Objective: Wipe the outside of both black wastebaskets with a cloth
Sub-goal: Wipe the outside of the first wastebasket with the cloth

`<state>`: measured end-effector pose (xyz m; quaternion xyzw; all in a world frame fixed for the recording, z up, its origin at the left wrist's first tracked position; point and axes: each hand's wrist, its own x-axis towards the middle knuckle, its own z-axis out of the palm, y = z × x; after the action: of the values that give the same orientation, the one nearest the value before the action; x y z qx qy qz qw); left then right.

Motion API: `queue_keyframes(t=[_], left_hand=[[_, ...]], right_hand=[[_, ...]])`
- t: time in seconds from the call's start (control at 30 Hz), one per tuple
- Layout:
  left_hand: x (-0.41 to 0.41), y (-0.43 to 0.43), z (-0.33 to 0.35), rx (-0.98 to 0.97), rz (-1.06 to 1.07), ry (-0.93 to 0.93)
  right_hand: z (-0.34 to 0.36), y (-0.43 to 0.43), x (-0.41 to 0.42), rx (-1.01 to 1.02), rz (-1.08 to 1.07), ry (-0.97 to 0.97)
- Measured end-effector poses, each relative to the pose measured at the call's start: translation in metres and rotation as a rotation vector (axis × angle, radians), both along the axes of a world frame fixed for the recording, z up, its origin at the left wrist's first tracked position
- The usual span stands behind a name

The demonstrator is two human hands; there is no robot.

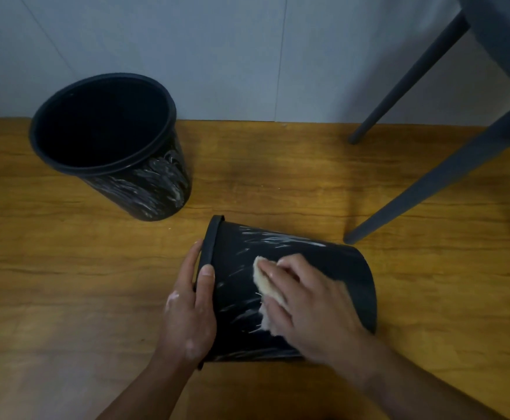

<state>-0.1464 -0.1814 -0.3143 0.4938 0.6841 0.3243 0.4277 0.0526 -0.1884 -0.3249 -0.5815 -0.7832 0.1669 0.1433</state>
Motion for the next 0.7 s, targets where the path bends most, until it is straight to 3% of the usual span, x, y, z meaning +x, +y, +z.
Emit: queue_keyframes(t=[0.17,0.37,0.57,0.7], left_hand=[[0.002,0.003,0.001,-0.008,-0.025,-0.026],[-0.002,0.001,-0.004,-0.006,-0.027,0.0],[0.0,0.002,-0.007,-0.017,-0.04,-0.033],[0.001,0.003,-0.009,-0.02,-0.05,0.001]], right_hand=[[-0.005,0.024,0.028,0.03,-0.245,-0.078],[0.004,-0.003,-0.015,-0.012,0.118,0.042],[0.003,0.026,0.004,0.013,-0.122,-0.047],[0.01,0.001,-0.032,0.025,0.175,0.006]])
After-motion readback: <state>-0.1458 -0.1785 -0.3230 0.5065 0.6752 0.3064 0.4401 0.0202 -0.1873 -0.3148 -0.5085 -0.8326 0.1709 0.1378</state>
